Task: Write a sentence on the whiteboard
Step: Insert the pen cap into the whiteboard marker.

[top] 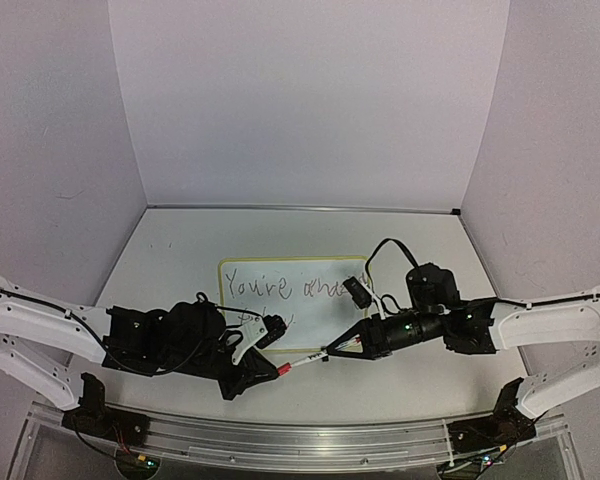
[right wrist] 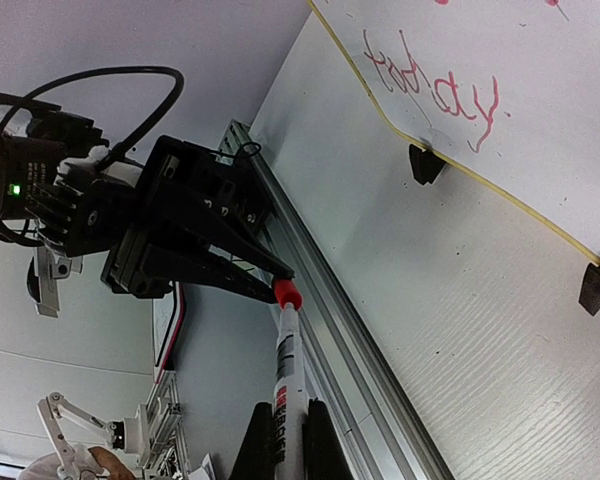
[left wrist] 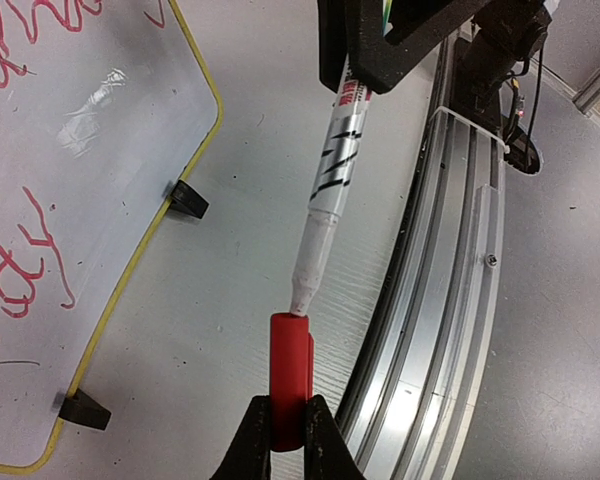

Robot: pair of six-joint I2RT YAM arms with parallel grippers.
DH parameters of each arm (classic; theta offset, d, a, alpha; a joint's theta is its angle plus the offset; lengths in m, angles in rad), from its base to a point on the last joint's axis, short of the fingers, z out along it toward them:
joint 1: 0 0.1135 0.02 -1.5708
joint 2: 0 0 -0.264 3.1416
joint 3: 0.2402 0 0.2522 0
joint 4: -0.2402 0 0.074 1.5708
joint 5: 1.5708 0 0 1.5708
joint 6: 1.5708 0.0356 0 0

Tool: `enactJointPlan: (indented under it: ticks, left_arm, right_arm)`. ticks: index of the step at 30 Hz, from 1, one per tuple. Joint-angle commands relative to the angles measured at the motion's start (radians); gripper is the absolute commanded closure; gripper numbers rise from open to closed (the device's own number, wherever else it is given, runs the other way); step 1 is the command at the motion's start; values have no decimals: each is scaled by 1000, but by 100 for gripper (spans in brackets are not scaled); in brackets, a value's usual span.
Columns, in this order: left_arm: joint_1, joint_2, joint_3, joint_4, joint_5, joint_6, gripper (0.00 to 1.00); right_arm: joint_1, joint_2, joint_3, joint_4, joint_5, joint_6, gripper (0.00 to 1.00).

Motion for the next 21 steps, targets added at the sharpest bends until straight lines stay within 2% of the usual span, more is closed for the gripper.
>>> enactJointPlan:
  ticks: [1,15,21]
  left_arm:
    - [5,-14,0,39,2,10,100]
    - [5,-39,9,38,41,44,100]
    - [4,-61,28,39,71,69,100]
  right_arm:
    - [-4,18,11,68,-28,13,100]
    - [-4,66,-7,191,-113,68,100]
    - [-4,122,10,239,-195,103,100]
